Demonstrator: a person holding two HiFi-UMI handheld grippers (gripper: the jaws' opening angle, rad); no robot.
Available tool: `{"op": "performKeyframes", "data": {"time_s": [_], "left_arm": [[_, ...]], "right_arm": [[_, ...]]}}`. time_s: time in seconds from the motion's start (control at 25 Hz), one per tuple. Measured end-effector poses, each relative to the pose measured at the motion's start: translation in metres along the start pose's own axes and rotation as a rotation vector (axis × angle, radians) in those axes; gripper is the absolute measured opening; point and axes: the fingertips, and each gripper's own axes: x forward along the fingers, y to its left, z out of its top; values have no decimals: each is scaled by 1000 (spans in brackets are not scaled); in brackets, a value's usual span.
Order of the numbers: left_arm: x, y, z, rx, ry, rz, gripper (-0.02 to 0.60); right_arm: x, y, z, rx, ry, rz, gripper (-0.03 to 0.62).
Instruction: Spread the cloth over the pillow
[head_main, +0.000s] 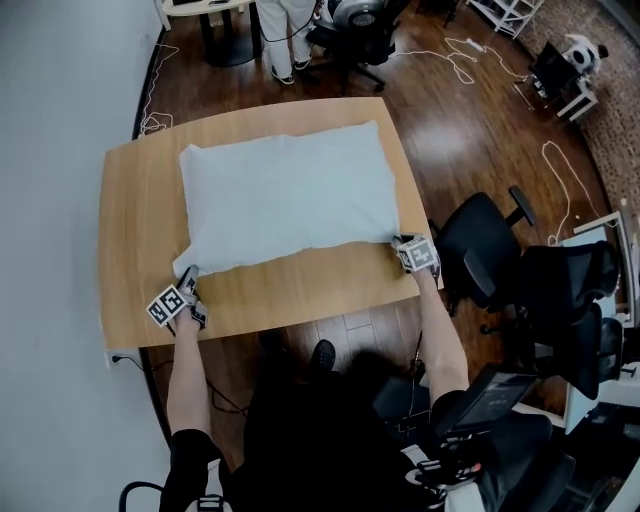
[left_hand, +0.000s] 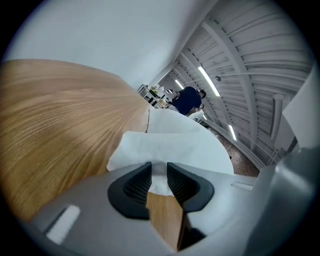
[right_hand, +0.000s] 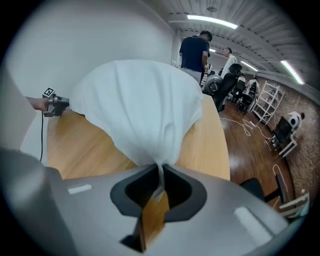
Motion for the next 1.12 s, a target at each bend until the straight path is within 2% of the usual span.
{"op": "performKeyframes", "data": {"time_s": [0.08, 0.16, 0.24, 0.28, 0.36, 0.44, 0.48, 0.56, 0.6, 0.68, 0.72, 0.76, 0.8, 1.0, 1.12], "left_arm": [[-7, -3, 0, 2, -3, -23, 87], [-22, -9, 3, 8, -32, -43, 87], [-44, -18, 8, 16, -89, -58, 87], [-57, -25, 11, 20, -125, -64, 87], [-81, -47, 12, 41, -195, -89, 87], [-92, -95, -2, 85, -220, -180, 87], [-93, -131, -15, 114, -209, -262, 87], [-91, -222, -49, 171, -160, -481, 87], [-92, -271, -66, 204, -137, -602, 87], [-100, -360, -92, 293, -113, -812, 33], [-107, -396, -99, 335, -115, -886, 20], [-115, -426, -103, 362, -127, -943, 20], [-124, -448, -103, 378, -144, -984, -11], [-171, -512, -103, 511, -287, -1079, -3], [-201, -551, -113, 578, -367, -1162, -3]], "right_arm": [[-4, -4, -1, 58, -13, -15, 81], [-18, -13, -5, 182, -58, -16, 228], [-45, -19, -17, 348, -160, -9, 288], [-65, -13, -22, 442, -247, 17, 291], [-110, 32, -17, 594, -474, 165, 286], [-148, 114, 9, 632, -651, 392, 186], [-162, 160, 26, 600, -694, 498, 133], [-189, 247, 63, 442, -733, 661, 36], [-203, 281, 83, 347, -752, 715, 13], [-234, 324, 119, 168, -811, 761, -6], [-250, 336, 131, 84, -836, 745, -6], [-263, 342, 140, 9, -855, 701, -6], [-275, 343, 144, -53, -874, 641, -6], [-348, 333, 142, -255, -1088, 403, -8], [-391, 323, 130, -384, -1157, 304, -8]]}}
